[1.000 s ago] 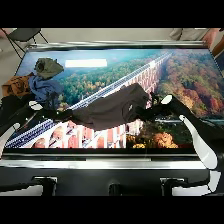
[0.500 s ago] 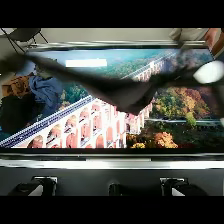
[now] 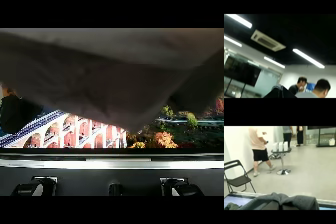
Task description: Fold the shirts.
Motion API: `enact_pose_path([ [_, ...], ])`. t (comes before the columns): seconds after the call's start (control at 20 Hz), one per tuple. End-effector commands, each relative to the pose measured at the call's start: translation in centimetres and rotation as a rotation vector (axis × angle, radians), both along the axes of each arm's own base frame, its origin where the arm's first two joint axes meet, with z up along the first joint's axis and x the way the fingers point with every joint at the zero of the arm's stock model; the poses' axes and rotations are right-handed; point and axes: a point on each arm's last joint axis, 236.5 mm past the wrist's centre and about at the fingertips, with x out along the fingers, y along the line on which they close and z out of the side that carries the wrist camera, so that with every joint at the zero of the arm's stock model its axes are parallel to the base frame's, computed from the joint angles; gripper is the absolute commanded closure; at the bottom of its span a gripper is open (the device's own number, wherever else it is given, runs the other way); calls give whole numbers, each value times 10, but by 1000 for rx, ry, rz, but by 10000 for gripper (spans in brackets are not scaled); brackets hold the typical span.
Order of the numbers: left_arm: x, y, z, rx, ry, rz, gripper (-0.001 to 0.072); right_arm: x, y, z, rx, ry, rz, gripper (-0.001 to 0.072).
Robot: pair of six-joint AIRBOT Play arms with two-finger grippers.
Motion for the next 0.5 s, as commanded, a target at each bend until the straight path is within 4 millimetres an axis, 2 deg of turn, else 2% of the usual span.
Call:
enact_pose_path([
  [0.0, -32, 13, 27, -45, -127, 37, 683, -15, -5, 5, 24, -3, -11, 668],
  [0.1, -26, 15, 27, -16, -131, 76, 683, -1, -14, -11, 41, 70, -55, 668],
  [0.15, -15, 15, 23, 14, -112, 97, 683, 9, -17, -28, 39, 139, -73, 668],
  [0.2, 2, 14, 16, 36, -79, 106, 683, 23, -16, -53, 33, 242, -78, 668],
  [0.3, 55, 13, -9, 78, 39, 112, 682, 49, -12, -115, -13, 485, -74, 668],
  [0.4, 128, 10, -57, 130, 223, 95, 682, 78, -8, -188, -40, 768, -75, 668],
  [0.45, 168, 9, -87, 139, 320, 77, 681, 96, -6, -217, -41, 865, -78, 668],
])
